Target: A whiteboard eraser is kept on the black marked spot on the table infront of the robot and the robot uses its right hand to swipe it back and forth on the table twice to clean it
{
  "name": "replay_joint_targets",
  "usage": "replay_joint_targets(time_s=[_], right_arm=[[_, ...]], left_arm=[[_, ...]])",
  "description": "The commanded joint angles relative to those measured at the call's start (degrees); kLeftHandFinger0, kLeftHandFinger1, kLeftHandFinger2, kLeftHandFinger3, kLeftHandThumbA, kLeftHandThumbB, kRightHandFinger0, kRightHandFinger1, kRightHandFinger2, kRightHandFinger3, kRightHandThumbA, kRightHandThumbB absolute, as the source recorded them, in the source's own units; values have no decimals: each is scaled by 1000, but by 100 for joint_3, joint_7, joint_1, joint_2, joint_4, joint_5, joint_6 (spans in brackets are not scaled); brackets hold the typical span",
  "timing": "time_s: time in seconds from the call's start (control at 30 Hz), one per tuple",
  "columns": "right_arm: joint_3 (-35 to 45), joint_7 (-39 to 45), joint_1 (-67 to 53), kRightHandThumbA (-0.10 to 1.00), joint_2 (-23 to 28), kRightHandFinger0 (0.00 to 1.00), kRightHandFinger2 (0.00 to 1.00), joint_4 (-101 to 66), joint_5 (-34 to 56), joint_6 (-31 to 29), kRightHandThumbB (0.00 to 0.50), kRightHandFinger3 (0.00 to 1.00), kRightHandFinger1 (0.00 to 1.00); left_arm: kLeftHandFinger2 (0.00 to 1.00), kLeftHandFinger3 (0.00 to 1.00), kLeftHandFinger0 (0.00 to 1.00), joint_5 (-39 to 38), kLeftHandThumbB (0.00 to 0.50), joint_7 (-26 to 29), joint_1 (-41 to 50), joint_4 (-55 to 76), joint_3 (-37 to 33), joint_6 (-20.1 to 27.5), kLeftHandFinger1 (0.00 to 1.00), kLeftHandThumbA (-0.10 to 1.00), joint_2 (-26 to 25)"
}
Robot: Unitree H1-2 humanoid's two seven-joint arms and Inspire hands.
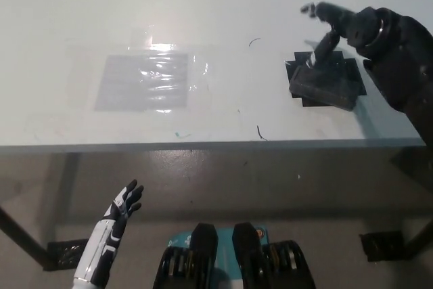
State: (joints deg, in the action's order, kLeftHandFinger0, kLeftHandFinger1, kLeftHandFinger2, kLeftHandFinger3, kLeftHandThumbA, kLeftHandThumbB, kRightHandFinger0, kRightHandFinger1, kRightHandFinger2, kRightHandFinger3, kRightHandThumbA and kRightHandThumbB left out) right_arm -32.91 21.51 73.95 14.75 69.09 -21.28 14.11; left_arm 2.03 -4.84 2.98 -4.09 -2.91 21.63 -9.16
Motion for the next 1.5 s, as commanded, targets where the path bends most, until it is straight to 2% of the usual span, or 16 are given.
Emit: replay_joint_targets(time_s=[0.0,0.13,0.37,0.47,0.6,0.7,0.77,0.8,0.97,1.03,1.07,1.13,1.17,1.23,1.43,1.47], right_arm=[[-259,1104,1334,1000,-92,1000,1000,953,-381,269,356,1000,1000],[-288,1375,1272,1000,-84,1000,1000,1089,-359,23,301,1000,1000],[-133,1457,1116,1000,-102,1000,1000,1208,-262,-56,296,1000,1000],[-113,1430,1076,1000,-115,1000,1000,1218,-284,-166,258,1000,1000],[-164,1275,1021,1000,-139,1000,1000,1197,-373,-275,264,1000,1000],[-236,1066,897,1000,-239,1000,1000,1243,-476,-141,316,1000,1000],[-327,1008,838,1000,-257,1000,1000,1247,-578,-224,306,1000,1000],[-364,987,795,1000,-263,1000,1000,1238,-619,-337,268,1000,1000],[-300,889,641,1000,-336,1000,1000,1301,-596,-14,311,1000,1000],[-428,797,589,1000,-356,1000,1000,1297,-748,-73,298,1000,1000],[-431,658,527,1000,-396,1000,1000,1314,-780,83,338,1000,1000],[-397,806,469,1000,-407,1000,1000,1334,-743,107,295,1000,1000],[-417,967,418,1000,-401,1000,1000,1336,-761,16,234,1000,1000],[-485,1106,341,1000,-386,1000,1000,1327,-833,-214,195,1000,1000],[-686,892,148,1000,-383,1000,1000,1367,-1035,-377,197,1000,1000],[-693,716,158,1000,-375,1000,1000,1363,-1046,-354,221,1000,1000]], left_arm=[[1000,1000,1000,187,450,-100,70,410,-40,530,1000,1000,-278],[1000,1000,1000,213,443,-86,115,413,-79,530,1000,1000,-307],[1000,1000,1000,316,453,-3,125,436,-159,530,1000,1000,-372],[1000,1000,1000,324,454,-1,109,426,-168,530,1000,1000,-401],[1000,1000,1000,304,456,-20,115,437,-176,530,1000,1000,-415],[1000,1000,1000,319,442,1,138,448,-198,530,1000,1000,-421],[1000,1000,1000,308,445,-6,139,451,-204,530,1000,1000,-417],[1000,1000,1000,275,443,-22,144,468,-209,530,1000,1000,-413],[1000,1000,1000,346,434,32,162,511,-236,530,1000,1000,-447],[1000,1000,1000,322,441,25,159,502,-237,530,1000,1000,-447],[1000,1000,1000,325,441,33,170,502,-251,530,1000,1000,-449],[1000,1000,1000,386,437,76,172,508,-277,530,1000,1000,-454],[1000,1000,1000,393,438,79,176,513,-291,530,1000,1000,-458],[1000,1000,1000,402,444,86,188,520,-303,530,1000,1000,-464],[1000,1000,1000,386,435,99,176,509,-320,530,1000,1000,-487],[1000,1000,1000,380,447,79,167,501,-310,530,1000,1000,-481]])
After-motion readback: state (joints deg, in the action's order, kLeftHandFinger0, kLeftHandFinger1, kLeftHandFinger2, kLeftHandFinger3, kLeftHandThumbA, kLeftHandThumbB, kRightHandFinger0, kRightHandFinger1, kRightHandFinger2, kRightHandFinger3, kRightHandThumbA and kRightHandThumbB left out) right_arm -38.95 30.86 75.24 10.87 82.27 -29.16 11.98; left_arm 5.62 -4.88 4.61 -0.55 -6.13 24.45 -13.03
